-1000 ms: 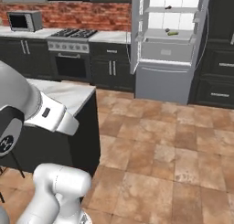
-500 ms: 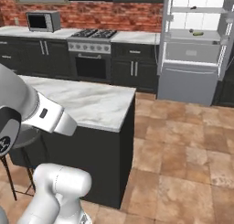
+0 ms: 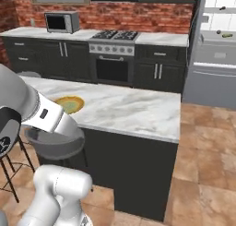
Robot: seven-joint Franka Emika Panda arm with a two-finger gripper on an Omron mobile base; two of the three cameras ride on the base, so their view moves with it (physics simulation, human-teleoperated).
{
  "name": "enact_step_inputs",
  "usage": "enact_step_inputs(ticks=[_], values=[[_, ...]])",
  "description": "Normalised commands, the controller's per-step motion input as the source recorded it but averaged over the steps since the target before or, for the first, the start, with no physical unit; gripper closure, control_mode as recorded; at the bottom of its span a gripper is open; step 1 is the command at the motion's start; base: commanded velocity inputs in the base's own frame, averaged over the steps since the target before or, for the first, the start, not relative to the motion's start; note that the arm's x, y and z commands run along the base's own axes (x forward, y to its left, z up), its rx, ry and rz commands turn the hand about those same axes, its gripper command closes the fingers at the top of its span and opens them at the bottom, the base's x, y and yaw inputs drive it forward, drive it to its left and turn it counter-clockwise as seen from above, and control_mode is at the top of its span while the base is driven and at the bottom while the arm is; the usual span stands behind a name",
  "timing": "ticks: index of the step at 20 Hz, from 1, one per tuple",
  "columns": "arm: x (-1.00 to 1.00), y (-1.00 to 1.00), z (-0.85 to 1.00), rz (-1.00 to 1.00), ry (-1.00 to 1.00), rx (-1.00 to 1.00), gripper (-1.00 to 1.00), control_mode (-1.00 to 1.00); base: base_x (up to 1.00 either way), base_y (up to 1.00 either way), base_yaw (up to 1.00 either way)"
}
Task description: Transport the fish and cucumber to the fridge. Place the fish on the rack containing meat and place the cucumber on the rack containing the vegetable, ensuring meats and vegetables are on different racks.
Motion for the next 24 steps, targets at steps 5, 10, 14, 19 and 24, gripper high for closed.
enact_step_inputs(ticks=[5, 10, 14, 19, 24], values=[[0.00, 0.00, 0.00, 0.00, 0.00, 0.00, -1.00, 1.00, 0.00, 1.00, 0.00], [0.00, 0.00, 0.00, 0.00, 0.00, 0.00, -1.00, 1.00, 0.00, 1.00, 0.00], [0.00, 0.00, 0.00, 0.00, 0.00, 0.00, -1.00, 1.00, 0.00, 1.00, 0.00], [0.00, 0.00, 0.00, 0.00, 0.00, 0.00, -1.00, 1.00, 0.00, 1.00, 0.00], [0.00, 0.00, 0.00, 0.00, 0.00, 0.00, -1.00, 1.00, 0.12, 0.98, 0.00]])
